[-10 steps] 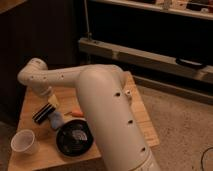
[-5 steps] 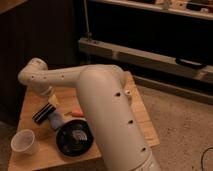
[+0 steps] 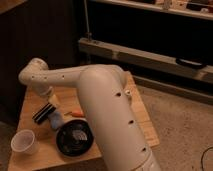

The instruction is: Place the eraser on the white sponge

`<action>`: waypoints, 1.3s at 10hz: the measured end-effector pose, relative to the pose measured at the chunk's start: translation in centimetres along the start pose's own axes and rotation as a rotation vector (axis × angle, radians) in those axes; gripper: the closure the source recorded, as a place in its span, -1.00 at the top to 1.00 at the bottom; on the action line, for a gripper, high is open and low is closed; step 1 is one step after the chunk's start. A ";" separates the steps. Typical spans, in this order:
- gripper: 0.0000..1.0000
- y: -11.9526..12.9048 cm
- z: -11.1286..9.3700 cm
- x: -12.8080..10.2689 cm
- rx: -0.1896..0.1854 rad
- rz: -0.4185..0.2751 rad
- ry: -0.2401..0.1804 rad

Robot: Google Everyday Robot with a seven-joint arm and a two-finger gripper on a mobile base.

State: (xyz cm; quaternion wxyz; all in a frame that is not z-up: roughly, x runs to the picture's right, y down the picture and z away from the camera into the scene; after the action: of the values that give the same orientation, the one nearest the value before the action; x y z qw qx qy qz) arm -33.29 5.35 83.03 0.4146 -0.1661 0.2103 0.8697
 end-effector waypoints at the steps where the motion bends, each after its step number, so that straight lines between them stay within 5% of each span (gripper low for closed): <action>1: 0.60 0.0 0.0 0.1 0.000 -0.002 0.000; 4: 0.60 -0.2 -0.1 0.0 -0.007 0.012 0.003; 5: 0.60 -0.9 -0.4 -0.5 -0.021 0.064 -0.010; 8: 0.60 -4.4 -1.6 -1.4 -0.112 0.321 -0.064; 9: 0.60 -7.1 -2.7 -2.4 -0.173 0.487 -0.100; 13: 0.60 -11.8 -6.1 -3.9 -0.307 0.887 -0.173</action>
State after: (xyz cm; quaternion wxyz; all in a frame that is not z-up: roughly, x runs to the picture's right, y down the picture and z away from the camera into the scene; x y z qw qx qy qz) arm -20.89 6.45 76.90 -0.0101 -0.0465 0.0949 0.9943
